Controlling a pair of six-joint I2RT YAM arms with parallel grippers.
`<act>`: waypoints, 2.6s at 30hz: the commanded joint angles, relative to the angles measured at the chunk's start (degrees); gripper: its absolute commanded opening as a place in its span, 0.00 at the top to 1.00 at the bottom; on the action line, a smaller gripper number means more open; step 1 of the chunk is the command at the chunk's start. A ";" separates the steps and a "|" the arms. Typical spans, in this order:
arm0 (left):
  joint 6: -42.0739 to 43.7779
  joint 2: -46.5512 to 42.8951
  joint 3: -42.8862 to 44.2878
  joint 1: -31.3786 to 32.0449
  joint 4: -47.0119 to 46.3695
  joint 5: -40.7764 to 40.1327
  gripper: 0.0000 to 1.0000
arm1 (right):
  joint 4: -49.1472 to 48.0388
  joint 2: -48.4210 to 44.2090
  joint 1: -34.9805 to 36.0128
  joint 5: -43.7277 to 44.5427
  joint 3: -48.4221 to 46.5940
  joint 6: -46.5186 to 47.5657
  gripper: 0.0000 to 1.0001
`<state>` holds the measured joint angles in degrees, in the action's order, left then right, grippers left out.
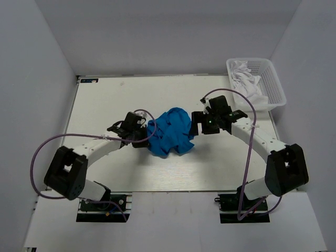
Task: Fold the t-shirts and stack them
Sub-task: Flatten out the tshirt
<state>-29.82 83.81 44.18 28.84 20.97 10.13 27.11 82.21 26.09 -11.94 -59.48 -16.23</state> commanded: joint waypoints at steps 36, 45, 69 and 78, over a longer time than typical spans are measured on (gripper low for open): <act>-0.59 -13.23 21.02 0.08 13.92 -21.70 1.00 | -18.76 7.36 0.55 19.99 -6.17 2.43 1.00; -7.44 -12.44 34.18 -1.15 18.31 -47.44 1.00 | -12.62 -3.54 -3.32 45.42 -15.57 5.67 1.00; 1.44 -22.02 49.86 -1.15 17.01 -80.27 1.00 | -23.42 -24.99 -10.35 61.25 -27.26 28.88 1.00; 4.95 -27.73 48.54 -0.63 14.10 -75.19 1.00 | -16.32 -31.24 -10.27 52.82 -28.06 25.55 1.00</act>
<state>-26.96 57.54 91.66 28.91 35.18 -62.54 9.85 52.10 16.99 39.13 -85.12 9.17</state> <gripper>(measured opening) 0.015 0.011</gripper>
